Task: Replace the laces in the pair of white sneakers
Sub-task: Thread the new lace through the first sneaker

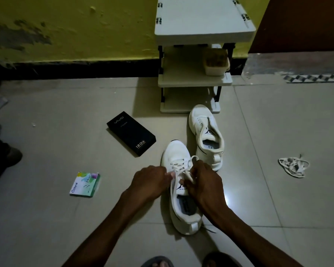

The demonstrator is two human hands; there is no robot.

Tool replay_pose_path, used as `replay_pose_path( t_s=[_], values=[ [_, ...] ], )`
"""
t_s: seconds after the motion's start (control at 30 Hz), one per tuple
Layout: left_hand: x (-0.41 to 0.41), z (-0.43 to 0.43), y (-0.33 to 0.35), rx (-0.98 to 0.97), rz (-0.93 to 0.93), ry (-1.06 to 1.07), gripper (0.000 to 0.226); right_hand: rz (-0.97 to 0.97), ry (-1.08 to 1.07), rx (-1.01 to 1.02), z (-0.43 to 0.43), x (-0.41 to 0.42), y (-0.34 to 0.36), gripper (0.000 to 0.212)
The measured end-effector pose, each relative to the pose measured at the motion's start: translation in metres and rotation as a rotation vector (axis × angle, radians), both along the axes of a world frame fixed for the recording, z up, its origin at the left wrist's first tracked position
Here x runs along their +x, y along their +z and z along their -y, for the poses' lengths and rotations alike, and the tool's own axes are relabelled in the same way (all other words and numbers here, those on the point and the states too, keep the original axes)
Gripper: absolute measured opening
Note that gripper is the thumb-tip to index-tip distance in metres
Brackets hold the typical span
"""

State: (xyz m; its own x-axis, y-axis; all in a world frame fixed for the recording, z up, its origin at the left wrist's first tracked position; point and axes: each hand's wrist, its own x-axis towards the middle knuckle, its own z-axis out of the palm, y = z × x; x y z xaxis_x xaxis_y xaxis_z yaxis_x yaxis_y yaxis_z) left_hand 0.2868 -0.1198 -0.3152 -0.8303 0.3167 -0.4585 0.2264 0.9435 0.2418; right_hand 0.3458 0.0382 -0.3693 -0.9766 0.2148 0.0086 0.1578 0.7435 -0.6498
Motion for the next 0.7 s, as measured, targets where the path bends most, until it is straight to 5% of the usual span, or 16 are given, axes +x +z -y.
replay_pose_path(
  t_s=[0.1,0.23,0.3,0.53,0.7],
  values=[
    [-0.005,0.010,-0.003,0.343,0.246,0.044,0.049,0.014,0.001,0.019,0.000,-0.001,0.000,0.046],
    [-0.015,0.014,0.046,1.022,0.299,0.275,0.046,0.033,-0.014,0.061,0.002,-0.003,-0.003,0.034],
    [-0.022,0.016,0.082,1.188,0.268,0.305,0.046,0.044,-0.023,0.066,0.002,-0.004,-0.004,0.034],
    [-0.019,0.014,0.095,1.137,0.236,0.325,0.044,0.054,0.001,0.081,0.001,-0.006,0.000,0.038],
    [-0.019,0.014,0.074,0.572,-0.248,0.330,0.023,-0.006,0.064,0.000,-0.012,0.003,0.008,0.029]
  ],
)
